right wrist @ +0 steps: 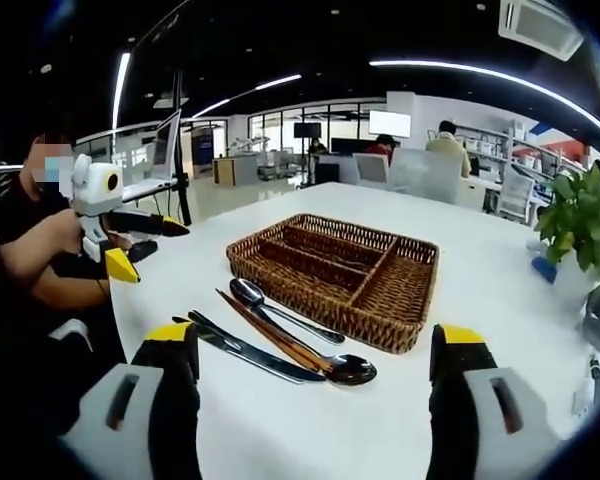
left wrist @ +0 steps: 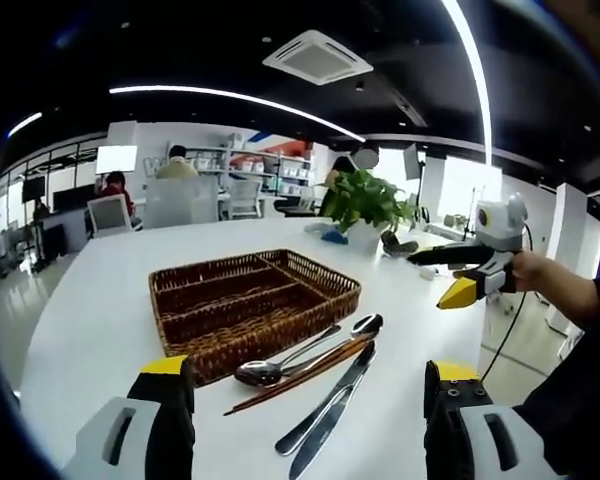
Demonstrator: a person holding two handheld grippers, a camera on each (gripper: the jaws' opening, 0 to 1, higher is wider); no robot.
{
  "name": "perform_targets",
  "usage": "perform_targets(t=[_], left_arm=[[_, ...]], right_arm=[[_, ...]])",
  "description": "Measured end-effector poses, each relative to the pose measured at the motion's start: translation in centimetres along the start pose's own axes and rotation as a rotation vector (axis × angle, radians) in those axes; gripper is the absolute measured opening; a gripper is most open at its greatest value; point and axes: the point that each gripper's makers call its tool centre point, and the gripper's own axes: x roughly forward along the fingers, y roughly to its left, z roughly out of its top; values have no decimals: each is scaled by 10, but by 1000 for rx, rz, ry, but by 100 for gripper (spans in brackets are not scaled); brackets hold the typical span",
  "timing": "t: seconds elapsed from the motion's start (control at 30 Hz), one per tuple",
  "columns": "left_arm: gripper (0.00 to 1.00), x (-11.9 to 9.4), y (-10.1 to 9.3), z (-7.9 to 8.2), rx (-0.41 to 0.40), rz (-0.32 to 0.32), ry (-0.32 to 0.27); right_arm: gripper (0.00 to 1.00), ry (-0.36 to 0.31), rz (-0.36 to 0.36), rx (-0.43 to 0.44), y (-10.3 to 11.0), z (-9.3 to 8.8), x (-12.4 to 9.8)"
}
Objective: Arrange the knives, forks, and spoons in their matching storage slots by inserting each utensil handle-first until every utensil is classified and aligned in the correct compartment
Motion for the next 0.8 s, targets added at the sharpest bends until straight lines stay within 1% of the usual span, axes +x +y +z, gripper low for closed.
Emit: perform_targets(t=[0.1, 0.2, 0.23, 0.4, 0.47, 0.53, 0.7, 0.8], left_arm=[[99, 1, -1, 1, -5, 4, -3], [99, 2, -2, -2, -29, -4, 10], [99, 3, -1, -4, -44, -2, 21], [99, 7, 8, -11, -61, 22, 42], [94, 8, 10, -14, -79, 24, 59], [92, 11, 13, -16, -77, 26, 60], [87, 18, 19, -19, -120, 22, 67], [79, 22, 27, -23, -159, 28, 76]], right_arm=[[98, 3, -2, 0, 0, 0, 1], [97, 5, -2, 6, 0, -1, 2], [96, 7, -2, 7, 0, -1, 3], [95, 13, 6, 8, 4, -3, 3], [94, 17, 7, 7, 5, -4, 3], [93, 18, 9, 10, 7, -4, 4], [91, 18, 18, 21, 11, -7, 5], [90, 13, 21, 33, 14, -7, 4]])
